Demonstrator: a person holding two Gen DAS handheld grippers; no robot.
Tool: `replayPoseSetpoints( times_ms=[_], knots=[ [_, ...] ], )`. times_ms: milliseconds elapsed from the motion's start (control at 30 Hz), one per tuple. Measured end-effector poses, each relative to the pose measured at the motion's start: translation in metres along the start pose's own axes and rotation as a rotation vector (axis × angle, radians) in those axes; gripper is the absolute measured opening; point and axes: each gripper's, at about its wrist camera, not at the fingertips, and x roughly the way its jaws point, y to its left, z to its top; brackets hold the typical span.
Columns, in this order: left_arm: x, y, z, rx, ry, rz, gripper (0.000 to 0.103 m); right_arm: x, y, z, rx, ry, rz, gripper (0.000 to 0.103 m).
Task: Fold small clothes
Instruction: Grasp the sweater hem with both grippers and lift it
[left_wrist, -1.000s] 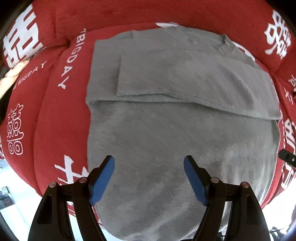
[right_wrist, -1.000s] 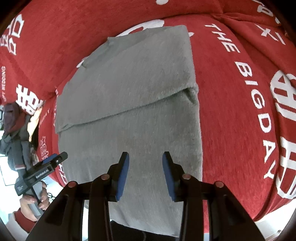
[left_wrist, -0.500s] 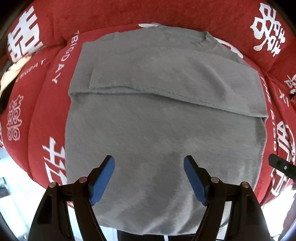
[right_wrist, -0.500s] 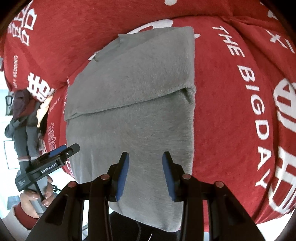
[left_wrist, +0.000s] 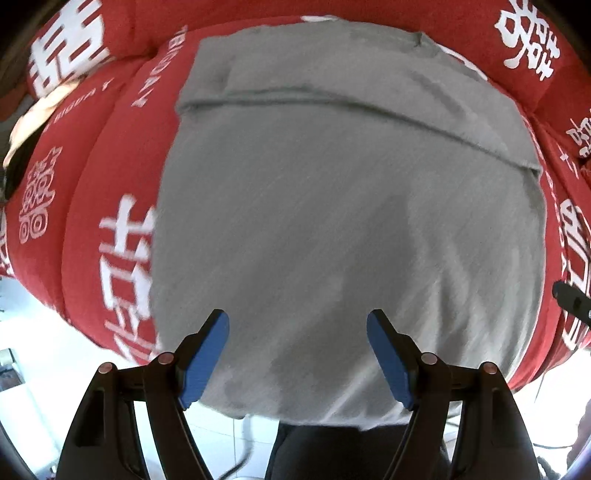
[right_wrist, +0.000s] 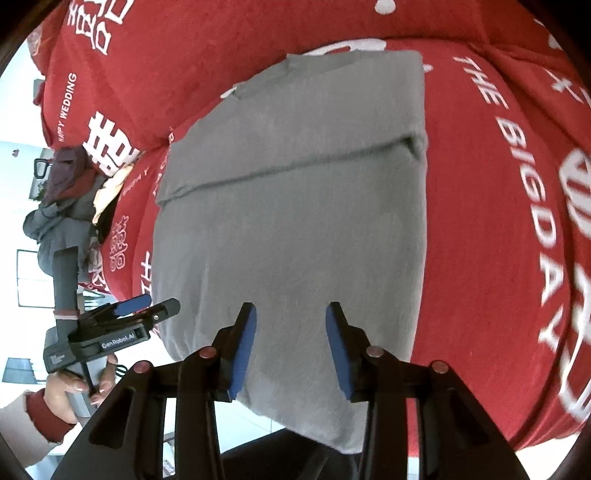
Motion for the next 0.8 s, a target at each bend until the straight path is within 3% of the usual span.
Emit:
replayPoseSetpoints(
  times_ms=[233, 433, 667, 800],
  knots=[
    [0.000, 0.051, -0.051, -0.004, -0.024, -0.037, 0.078, 0.011, -0.007, -0.072, 0.080, 0.010, 0.010, 0.046],
    [0.024, 0.097, -0.085, 0.006, -0.015, -0.125, 0.078, 0.019, -0.028, -0.126, 0.134, 0.024, -0.049, 0.046],
    [0.063, 0.117, -0.104, -0.076, 0.040, -0.301, 0.078, 0.033, -0.057, -0.154, 0.120, 0.090, -0.060, 0.046],
    [0.083, 0.118, -0.108, -0.057, 0.061, -0.327, 0.078, 0.048, -0.069, -0.154, 0.101, 0.124, -0.024, 0.046]
  ],
)
